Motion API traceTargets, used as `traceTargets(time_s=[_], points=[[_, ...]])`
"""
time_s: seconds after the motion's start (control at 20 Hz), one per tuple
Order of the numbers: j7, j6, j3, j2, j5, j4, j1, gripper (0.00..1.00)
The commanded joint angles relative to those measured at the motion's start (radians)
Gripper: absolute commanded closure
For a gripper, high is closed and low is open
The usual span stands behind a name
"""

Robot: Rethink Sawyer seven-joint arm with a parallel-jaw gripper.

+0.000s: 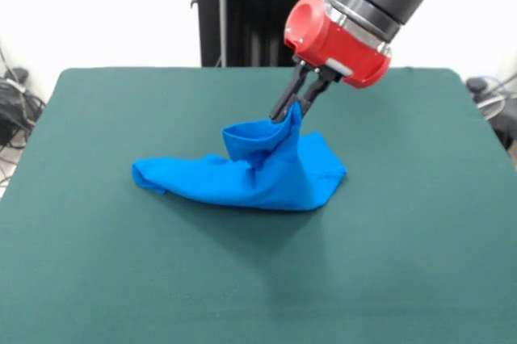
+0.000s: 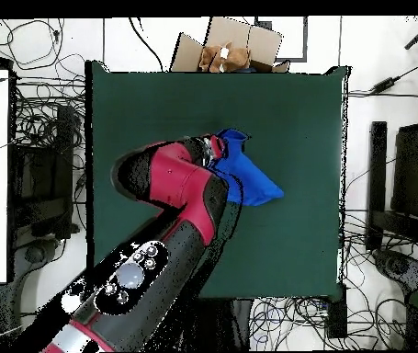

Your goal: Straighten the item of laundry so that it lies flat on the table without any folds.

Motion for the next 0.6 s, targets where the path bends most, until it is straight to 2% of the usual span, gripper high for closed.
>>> traceTargets(time_s=[0.05, 0.1, 0.3, 0.5, 0.6], points=[[-0.003, 0.079, 0.491, -0.319, 0.097, 0.265, -0.292, 1.00], [-0.012, 0.091, 0.488, -0.322, 0.075, 0.268, -0.290, 1.00], [0.049, 0.003, 0.544, -0.334, 0.039, 0.298, -0.325, 1.00], [0.121, -0.003, 0.511, -0.316, -0.021, 0.270, -0.313, 1.00], [0.138, -0.027, 0.528, -0.321, -0.029, 0.280, -0.324, 1.00]])
